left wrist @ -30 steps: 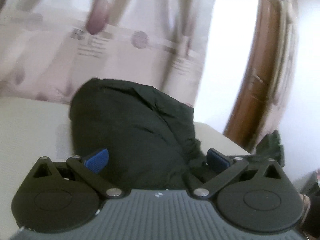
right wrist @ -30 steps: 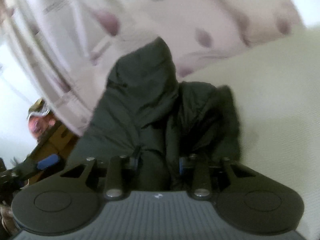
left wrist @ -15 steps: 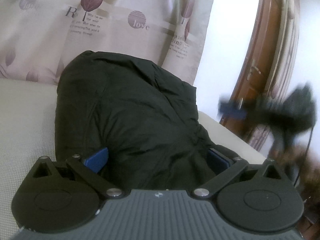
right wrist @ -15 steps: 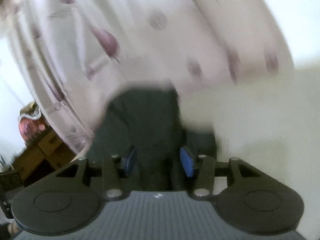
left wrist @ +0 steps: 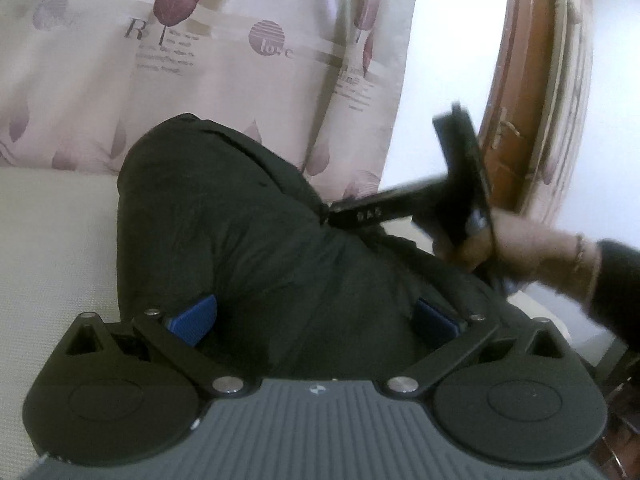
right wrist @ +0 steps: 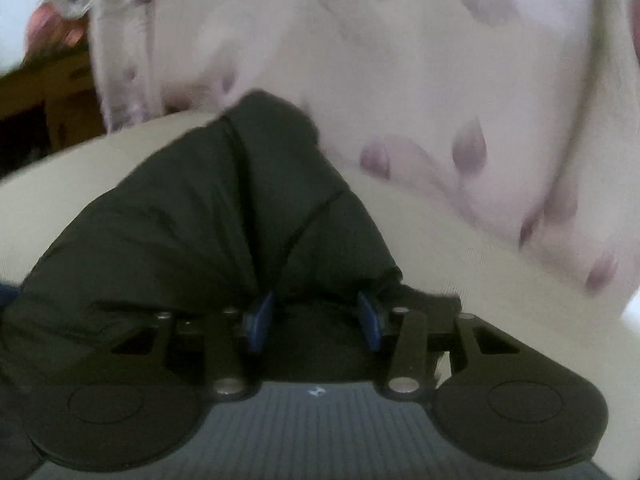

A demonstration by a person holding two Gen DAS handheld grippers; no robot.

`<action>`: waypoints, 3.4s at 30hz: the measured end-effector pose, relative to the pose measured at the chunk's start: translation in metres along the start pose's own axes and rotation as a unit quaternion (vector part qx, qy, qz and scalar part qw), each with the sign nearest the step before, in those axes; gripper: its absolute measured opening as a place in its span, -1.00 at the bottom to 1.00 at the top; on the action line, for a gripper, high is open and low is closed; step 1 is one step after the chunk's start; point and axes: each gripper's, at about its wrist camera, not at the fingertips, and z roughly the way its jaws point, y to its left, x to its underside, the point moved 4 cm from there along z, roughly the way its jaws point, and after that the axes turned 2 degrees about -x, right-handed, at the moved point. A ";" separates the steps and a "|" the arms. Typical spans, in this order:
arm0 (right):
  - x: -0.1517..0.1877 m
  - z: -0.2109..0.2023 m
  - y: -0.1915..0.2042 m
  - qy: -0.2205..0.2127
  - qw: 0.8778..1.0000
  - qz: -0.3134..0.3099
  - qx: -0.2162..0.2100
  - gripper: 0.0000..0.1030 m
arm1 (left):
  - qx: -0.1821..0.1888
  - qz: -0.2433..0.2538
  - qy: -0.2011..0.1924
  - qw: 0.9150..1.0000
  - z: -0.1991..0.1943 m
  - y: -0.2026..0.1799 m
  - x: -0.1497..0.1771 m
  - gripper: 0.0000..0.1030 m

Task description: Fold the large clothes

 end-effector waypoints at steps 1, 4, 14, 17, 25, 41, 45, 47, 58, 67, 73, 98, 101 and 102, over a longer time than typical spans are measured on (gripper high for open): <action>0.007 0.003 -0.002 -0.003 1.000 0.009 -0.003 -0.12 | 0.004 0.001 0.000 1.000 0.000 0.000 0.001 1.00; 0.027 0.010 -0.008 -0.025 0.998 0.053 -0.007 -0.12 | 0.008 -0.001 0.000 1.000 0.002 0.003 0.002 1.00; 0.031 -0.010 -0.014 -0.075 0.989 0.122 0.020 -0.01 | -0.030 -0.019 0.008 0.999 -0.005 0.010 -0.009 1.00; 0.021 -0.082 -0.023 -0.156 0.978 0.137 0.021 0.20 | -0.033 -0.032 0.003 0.999 -0.014 0.012 -0.014 1.00; 0.098 -0.154 0.072 -0.134 0.991 0.011 0.014 0.30 | -0.020 0.000 -0.040 0.999 -0.034 -0.021 -0.017 0.97; 0.144 -0.088 0.063 -0.090 0.982 0.165 -0.026 0.03 | -0.068 0.061 0.035 0.995 0.005 -0.018 0.010 0.98; 0.134 -0.119 0.056 -0.123 0.971 0.205 -0.030 0.08 | -0.078 0.054 0.043 0.995 0.006 -0.018 0.006 0.99; 0.127 -0.136 0.058 -0.151 0.968 0.200 -0.021 0.10 | -0.082 0.052 0.046 0.994 0.007 -0.018 0.004 0.99; 0.141 -0.093 0.062 -0.087 0.973 0.215 0.012 0.51 | -0.096 0.048 0.056 0.993 0.005 -0.021 0.004 0.99; 0.147 -0.088 0.063 -0.091 0.971 0.220 0.019 0.55 | -0.113 0.044 0.054 0.991 0.004 -0.023 0.003 1.00; 0.140 -0.121 0.068 -0.134 0.963 0.229 0.047 0.72 | -0.131 0.042 0.043 0.990 -0.010 -0.025 -0.001 1.00; 0.160 -0.117 0.042 -0.099 0.932 0.349 0.009 1.00 | -0.213 0.018 0.051 0.976 -0.014 -0.003 0.000 1.00; 0.161 -0.107 0.042 -0.085 0.934 0.347 0.006 1.00 | -0.208 0.010 0.060 0.976 -0.010 0.002 0.003 1.00; 0.162 -0.104 0.043 -0.081 0.936 0.344 0.002 1.00 | -0.205 0.009 0.066 0.976 -0.008 0.005 0.005 1.00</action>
